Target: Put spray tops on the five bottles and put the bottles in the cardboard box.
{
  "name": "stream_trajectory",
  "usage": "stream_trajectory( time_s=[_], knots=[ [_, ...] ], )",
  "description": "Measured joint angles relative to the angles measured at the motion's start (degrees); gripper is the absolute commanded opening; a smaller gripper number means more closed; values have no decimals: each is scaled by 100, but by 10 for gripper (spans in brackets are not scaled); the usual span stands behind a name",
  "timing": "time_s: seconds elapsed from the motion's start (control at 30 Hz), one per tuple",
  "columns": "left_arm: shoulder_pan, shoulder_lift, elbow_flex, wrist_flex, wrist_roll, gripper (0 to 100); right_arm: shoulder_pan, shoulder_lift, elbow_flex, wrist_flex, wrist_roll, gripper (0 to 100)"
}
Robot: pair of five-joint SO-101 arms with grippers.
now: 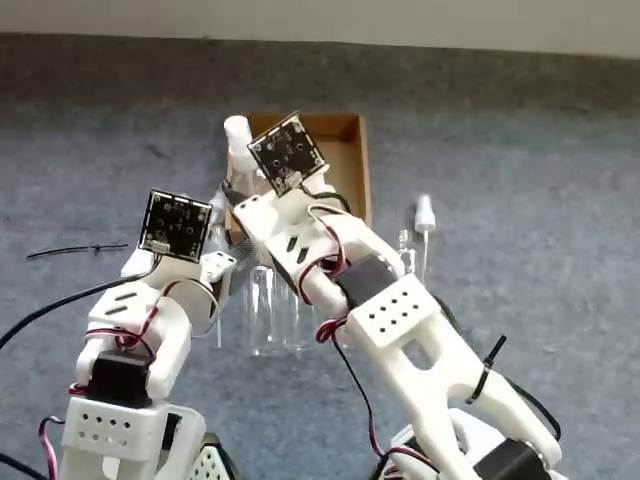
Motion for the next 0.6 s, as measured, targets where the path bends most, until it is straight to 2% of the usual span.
stream_trajectory(
  time_s=[0.6],
  knots=[
    [-70,0,334,-211,0,266,-18,-70,26,466,9,5]
  ],
)
